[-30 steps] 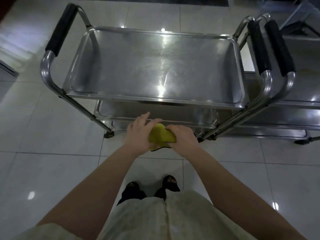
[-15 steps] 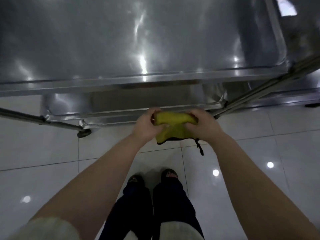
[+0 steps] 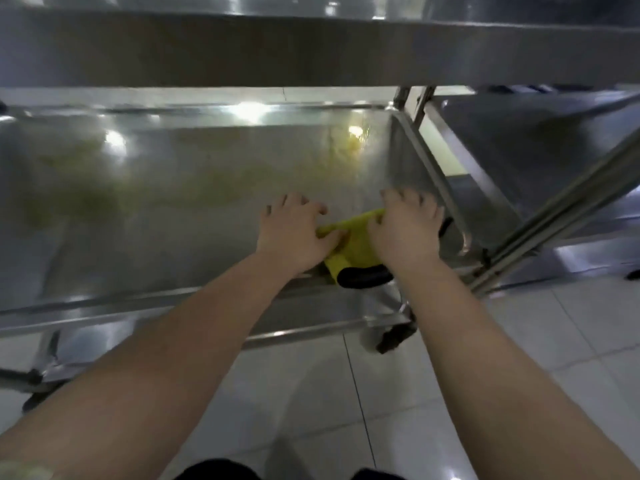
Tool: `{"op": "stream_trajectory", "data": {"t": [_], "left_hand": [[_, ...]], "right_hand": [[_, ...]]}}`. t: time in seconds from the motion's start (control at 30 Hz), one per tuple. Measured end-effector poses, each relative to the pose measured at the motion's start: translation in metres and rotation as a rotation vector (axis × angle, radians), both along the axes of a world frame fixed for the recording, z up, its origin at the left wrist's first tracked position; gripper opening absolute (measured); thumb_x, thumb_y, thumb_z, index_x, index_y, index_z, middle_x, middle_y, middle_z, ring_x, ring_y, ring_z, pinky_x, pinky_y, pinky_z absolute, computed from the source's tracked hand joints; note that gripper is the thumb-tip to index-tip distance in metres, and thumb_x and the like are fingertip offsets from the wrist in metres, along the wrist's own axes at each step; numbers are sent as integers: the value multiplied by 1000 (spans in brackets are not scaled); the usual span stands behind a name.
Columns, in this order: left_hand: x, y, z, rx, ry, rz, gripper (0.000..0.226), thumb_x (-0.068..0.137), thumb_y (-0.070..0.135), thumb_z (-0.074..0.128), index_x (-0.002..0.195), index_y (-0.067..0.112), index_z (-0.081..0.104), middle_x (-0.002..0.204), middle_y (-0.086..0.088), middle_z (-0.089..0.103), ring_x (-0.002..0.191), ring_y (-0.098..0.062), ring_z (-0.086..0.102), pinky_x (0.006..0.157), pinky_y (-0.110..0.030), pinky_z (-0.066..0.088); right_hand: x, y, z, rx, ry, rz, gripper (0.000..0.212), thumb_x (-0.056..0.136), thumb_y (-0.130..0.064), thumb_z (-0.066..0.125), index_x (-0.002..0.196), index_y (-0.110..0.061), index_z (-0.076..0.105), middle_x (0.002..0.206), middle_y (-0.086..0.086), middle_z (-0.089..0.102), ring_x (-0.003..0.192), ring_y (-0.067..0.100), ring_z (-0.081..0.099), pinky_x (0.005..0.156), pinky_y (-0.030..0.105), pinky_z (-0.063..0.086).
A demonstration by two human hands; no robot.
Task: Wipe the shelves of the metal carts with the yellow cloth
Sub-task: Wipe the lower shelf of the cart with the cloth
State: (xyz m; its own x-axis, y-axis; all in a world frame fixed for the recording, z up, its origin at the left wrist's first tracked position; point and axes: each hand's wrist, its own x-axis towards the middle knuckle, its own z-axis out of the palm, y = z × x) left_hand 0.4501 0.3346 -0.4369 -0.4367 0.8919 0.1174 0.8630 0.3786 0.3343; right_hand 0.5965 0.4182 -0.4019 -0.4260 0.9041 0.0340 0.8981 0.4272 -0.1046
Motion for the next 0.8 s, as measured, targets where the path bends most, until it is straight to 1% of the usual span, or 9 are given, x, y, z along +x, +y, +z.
{"op": "stream_trajectory", "data": {"t": [0.1,0.17,0.23,0.37,0.5,0.57,0.63,0.7,0.8], "left_hand": [[-26,1,-7,99,18,-2,41,89,46,51,128,34,55,137,-1,50,127,-28,39,103,-45,29],[-39,0,-9,17,92,11,43,93,45,44,136,37,48,144,2,46,132,-27,37,105,-48,28],[-44,-2,-12,-94,139,1,48,96,51,35,142,38,38,151,4,38,140,-26,30,110,-53,25],[-53,-2,-23,-196,206,-49,57,94,59,19,148,42,22,160,6,20,148,-27,12,113,-64,8],[-83,-1,-30,-200,249,21,63,90,62,7,151,43,8,162,6,13,149,-27,5,113,-61,-2],[-96,-3,-31,-228,269,70,62,92,61,8,151,43,8,162,6,11,149,-27,4,113,-61,-4],[-101,-6,-31,-285,259,83,61,94,61,8,151,42,9,162,5,9,149,-27,3,112,-62,-4],[-101,-6,-29,-313,247,80,59,95,59,11,151,41,11,162,4,10,149,-27,4,112,-61,-5],[-100,-5,-24,-306,250,69,56,98,54,18,152,38,15,162,2,13,149,-26,6,113,-59,-6]], "right_hand": [[-29,-16,-24,-83,-76,-65,78,94,-60,26,152,-10,17,161,19,6,144,47,-4,109,68,-11],[-45,-27,-36,-186,-92,-60,91,89,-72,18,154,-10,0,160,21,-12,143,49,-14,108,69,-14],[-48,-23,-45,-234,-62,-30,94,86,-77,19,154,-17,-6,158,20,-20,142,48,-18,110,67,-12],[-3,41,-39,-211,-42,17,87,84,-80,25,154,-35,1,162,8,-14,145,39,-18,115,60,-7],[48,93,-26,-227,95,-6,101,80,-75,48,155,-27,1,163,5,-3,148,31,-7,118,53,-1],[47,98,-29,-155,77,-133,102,82,-79,39,154,-16,3,162,15,0,146,40,-3,116,53,-1],[30,96,-30,-245,37,-327,106,84,-81,23,153,-4,0,160,24,-2,145,45,-3,115,56,-4],[8,85,-35,-333,-21,-437,109,83,-82,21,152,-1,-7,159,25,-9,145,45,-9,115,59,-8],[-33,61,-44,-147,-83,-237,97,90,-71,20,153,-1,-4,160,24,-4,146,42,-4,116,59,-4]]}}
